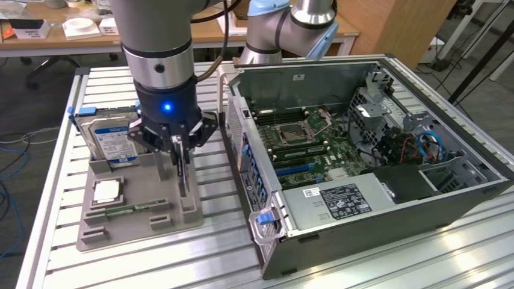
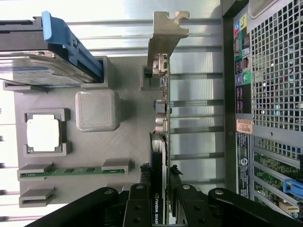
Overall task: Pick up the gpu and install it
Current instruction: 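Pick up the gpu and move the gpu toward the slot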
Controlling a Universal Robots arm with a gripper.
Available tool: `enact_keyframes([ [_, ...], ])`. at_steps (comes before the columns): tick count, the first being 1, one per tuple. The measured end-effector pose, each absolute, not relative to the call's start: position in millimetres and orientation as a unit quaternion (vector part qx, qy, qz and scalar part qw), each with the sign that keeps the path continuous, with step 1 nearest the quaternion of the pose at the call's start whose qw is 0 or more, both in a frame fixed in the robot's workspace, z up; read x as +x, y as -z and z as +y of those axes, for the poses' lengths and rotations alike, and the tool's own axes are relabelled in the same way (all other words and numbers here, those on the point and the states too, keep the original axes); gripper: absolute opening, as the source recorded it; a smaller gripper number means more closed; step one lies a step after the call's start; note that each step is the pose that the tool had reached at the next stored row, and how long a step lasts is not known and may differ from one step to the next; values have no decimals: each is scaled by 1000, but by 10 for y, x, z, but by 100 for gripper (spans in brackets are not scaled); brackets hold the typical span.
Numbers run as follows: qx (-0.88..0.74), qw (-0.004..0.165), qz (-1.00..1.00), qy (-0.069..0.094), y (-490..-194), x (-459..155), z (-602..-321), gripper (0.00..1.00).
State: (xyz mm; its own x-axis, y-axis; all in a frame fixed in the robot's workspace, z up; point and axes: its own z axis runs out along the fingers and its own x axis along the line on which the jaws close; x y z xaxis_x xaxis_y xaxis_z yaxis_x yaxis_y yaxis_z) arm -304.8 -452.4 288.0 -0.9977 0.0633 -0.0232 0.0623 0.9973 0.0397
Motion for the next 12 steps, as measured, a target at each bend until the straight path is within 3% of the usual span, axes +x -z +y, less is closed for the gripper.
enact_keyframes([
  [12, 31, 12, 999, -19, -2914, -3048, -4524, 26],
])
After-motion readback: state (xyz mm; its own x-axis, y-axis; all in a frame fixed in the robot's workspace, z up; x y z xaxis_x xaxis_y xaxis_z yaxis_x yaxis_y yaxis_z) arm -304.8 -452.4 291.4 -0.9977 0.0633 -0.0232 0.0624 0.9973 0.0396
